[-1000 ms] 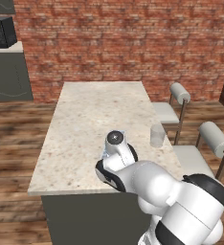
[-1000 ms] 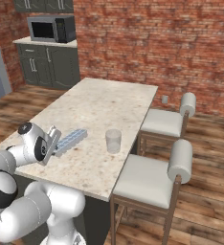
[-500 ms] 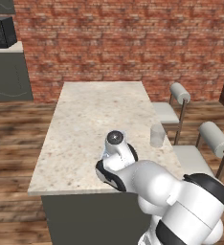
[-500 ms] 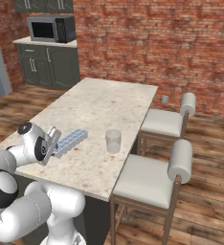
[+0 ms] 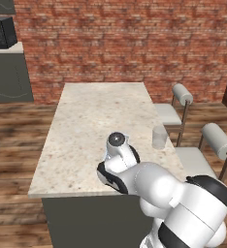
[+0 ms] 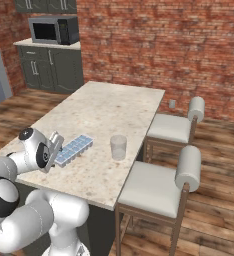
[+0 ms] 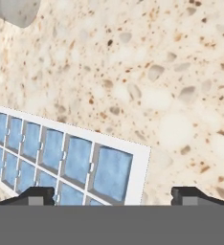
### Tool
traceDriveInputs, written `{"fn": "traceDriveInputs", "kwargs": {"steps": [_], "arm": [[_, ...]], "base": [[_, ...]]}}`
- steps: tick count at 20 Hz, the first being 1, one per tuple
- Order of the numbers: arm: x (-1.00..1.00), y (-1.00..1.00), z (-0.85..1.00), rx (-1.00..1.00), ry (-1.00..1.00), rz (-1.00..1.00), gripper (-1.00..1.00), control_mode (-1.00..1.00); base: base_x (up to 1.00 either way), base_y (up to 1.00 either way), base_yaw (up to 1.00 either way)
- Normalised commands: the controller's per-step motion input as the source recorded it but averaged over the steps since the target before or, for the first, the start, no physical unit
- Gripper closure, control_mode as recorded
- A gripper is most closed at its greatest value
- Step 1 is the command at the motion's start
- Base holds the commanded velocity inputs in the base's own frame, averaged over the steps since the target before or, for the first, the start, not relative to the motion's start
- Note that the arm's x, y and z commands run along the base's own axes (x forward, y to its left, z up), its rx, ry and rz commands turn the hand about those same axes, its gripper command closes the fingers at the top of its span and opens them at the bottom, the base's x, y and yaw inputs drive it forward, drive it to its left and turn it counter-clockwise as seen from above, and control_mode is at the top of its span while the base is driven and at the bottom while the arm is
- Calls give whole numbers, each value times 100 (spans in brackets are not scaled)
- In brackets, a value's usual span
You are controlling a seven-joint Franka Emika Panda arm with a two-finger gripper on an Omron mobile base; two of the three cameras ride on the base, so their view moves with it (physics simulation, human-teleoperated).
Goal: Open the freezer door, pick up the ice cube tray from the freezer, and place it on the dining counter.
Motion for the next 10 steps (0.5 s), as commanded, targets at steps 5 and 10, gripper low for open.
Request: {"fn": "traceDriveInputs", "kwargs": {"steps": [5, 10], "arm": [[0, 0, 0, 0, 0, 0, -100, -100], [-40, 0, 21, 0, -3, -3, -100, -100]], "base": [[0, 0, 0], [0, 0, 0]]}}
